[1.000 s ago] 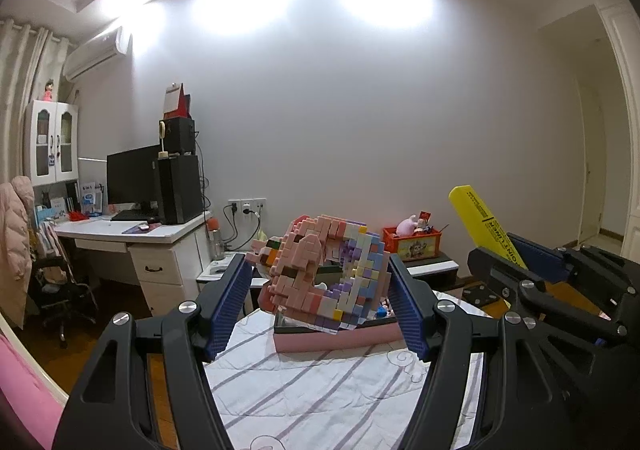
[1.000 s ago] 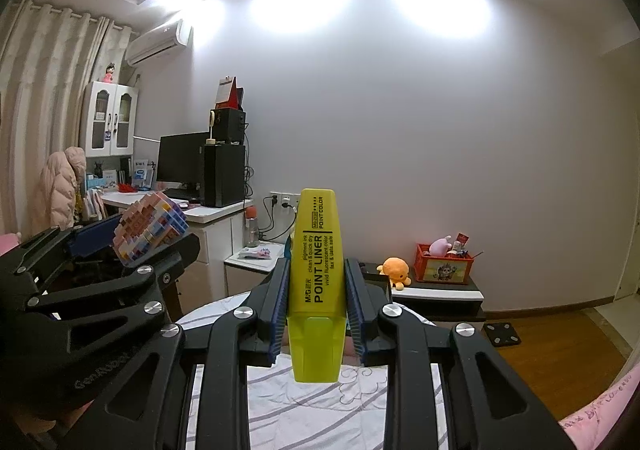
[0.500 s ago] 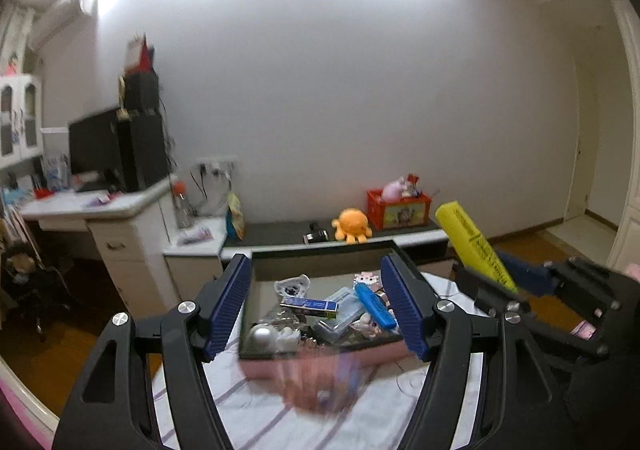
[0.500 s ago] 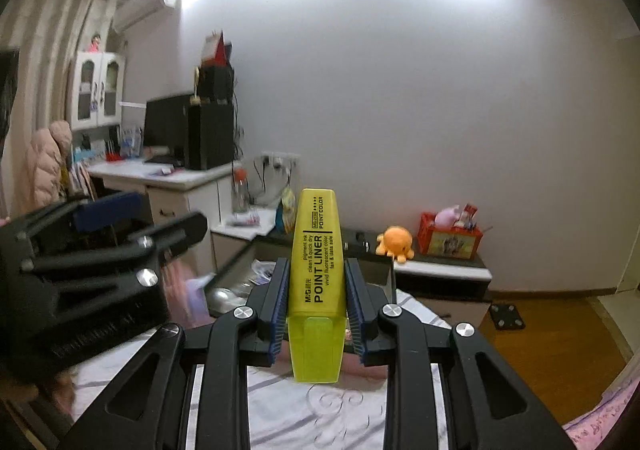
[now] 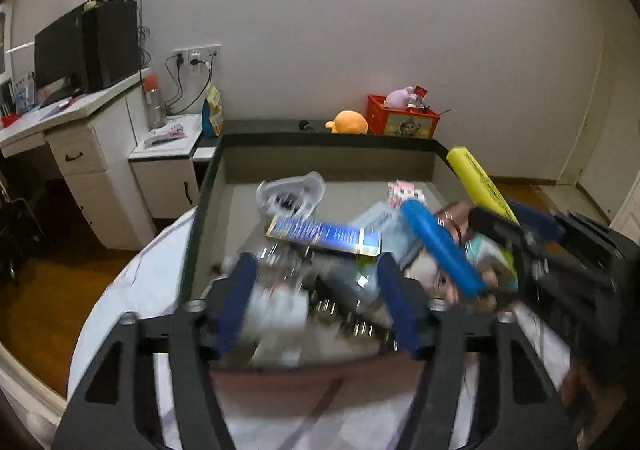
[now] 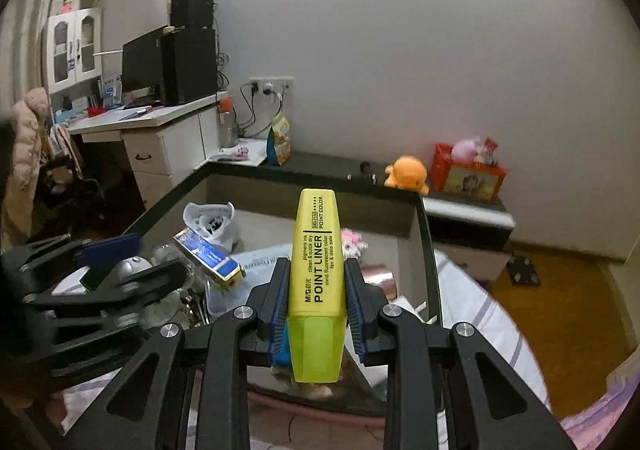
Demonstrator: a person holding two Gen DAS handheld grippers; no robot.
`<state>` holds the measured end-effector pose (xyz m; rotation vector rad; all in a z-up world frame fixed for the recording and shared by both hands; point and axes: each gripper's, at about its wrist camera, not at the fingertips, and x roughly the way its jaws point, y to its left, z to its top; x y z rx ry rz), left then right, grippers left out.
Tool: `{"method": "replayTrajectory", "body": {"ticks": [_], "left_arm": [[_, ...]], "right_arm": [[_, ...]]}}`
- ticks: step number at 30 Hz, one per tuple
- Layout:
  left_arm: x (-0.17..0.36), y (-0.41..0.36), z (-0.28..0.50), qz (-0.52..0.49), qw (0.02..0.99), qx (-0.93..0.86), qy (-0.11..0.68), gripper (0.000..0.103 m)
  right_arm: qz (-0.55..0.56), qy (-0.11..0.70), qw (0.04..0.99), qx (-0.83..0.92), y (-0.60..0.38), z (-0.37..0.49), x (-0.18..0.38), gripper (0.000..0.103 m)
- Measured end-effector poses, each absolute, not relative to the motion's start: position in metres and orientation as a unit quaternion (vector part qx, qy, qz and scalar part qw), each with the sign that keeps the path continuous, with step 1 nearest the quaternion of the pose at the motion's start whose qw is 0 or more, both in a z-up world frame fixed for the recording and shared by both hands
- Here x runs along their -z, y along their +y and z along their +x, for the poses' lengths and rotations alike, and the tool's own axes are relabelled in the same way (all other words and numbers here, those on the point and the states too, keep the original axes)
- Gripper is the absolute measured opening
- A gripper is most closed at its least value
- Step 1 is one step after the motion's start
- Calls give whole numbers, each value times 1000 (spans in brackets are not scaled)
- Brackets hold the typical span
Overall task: Organize rigid objects
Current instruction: 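Carry the block donut and yellow highlighter into the pink box and release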
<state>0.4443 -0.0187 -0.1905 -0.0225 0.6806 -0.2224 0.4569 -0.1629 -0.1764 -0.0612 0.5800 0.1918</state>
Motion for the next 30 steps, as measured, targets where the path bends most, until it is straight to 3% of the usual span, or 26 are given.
{"method": "replayTrajectory", "body": {"ticks": [1,2,11,20,21,22,23,30], "left_arm": [[190,-17,439,-8,936,113,333,90],[190,-16,428,-1,937,121,327,91],[210,-28,365,41,927,121,351,93],[238,-37,363,44,910,95,400,94],[241,-38,365,46,908,89,406,89],[244,-39,367,45,905,90,414,75],[246,-39,370,42,900,96,423,69],[229,-36,365,43,914,87,395,69]], "right_arm": [[-26,279,955,-96,-167,453,175,27],[-28,276,956,-92,-168,451,174,27],[-11,262,960,-99,-178,425,161,27],[17,263,959,-103,-188,369,166,27],[17,264,959,-103,-188,367,166,27],[17,267,958,-103,-187,366,166,27],[17,267,958,-103,-187,366,166,27],[14,262,960,-102,-187,366,163,27]]}}
